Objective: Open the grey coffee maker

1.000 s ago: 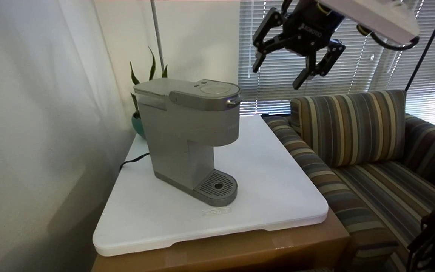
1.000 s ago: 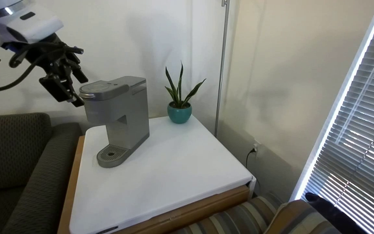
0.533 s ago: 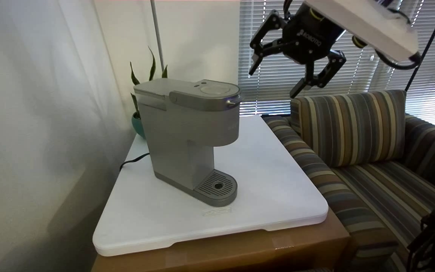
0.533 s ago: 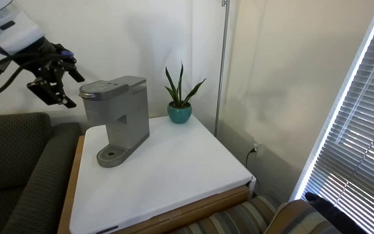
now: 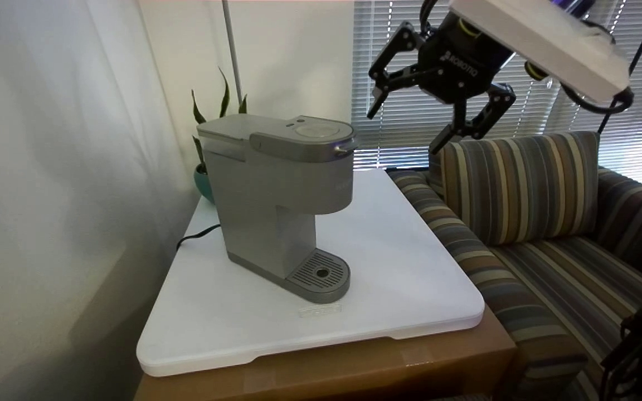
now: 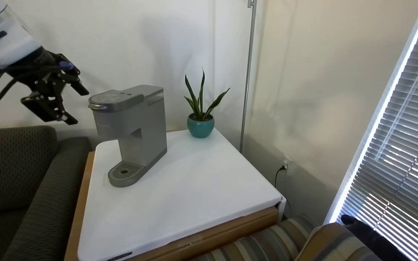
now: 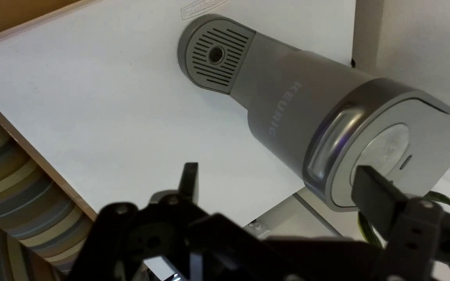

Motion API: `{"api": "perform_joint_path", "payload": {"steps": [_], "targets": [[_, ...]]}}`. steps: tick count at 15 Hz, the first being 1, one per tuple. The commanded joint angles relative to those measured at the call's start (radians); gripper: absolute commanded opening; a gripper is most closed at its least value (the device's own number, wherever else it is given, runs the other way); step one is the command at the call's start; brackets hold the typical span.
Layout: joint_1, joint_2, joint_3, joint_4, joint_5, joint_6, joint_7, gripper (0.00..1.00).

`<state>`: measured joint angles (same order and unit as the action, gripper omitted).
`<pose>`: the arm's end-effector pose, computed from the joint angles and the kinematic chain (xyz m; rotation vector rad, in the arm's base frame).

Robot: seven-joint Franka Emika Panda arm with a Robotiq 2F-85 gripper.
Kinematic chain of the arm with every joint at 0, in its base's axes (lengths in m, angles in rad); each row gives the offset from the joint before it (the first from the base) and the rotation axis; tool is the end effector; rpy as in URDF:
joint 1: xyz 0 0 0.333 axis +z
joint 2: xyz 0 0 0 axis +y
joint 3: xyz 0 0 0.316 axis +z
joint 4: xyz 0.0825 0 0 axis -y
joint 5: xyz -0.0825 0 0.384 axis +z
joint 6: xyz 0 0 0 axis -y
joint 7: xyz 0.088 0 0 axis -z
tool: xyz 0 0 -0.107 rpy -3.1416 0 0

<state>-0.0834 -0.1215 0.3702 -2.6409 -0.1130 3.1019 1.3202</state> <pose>0.4449 0.1405 0.3472 -2.4392 1.1953 -0.6341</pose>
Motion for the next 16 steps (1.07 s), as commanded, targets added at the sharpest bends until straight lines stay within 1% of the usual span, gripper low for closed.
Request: {"api": "perform_joint_path", "payload": {"steps": [1, 2, 3, 9, 16], "targets": [[-0.039, 0.033, 0.034, -0.010, -0.036, 0.091, 0.061, 1.00], [-0.058, 0.025, 0.048, -0.020, -0.049, 0.122, 0.087, 1.00], [-0.011, 0.007, 0.017, -0.004, -0.012, 0.052, 0.042, 1.00], [-0.018, 0.010, 0.026, -0.001, -0.020, 0.054, 0.059, 1.00], [-0.073, 0.036, 0.066, -0.021, -0.027, 0.183, 0.158, 1.00]]}}
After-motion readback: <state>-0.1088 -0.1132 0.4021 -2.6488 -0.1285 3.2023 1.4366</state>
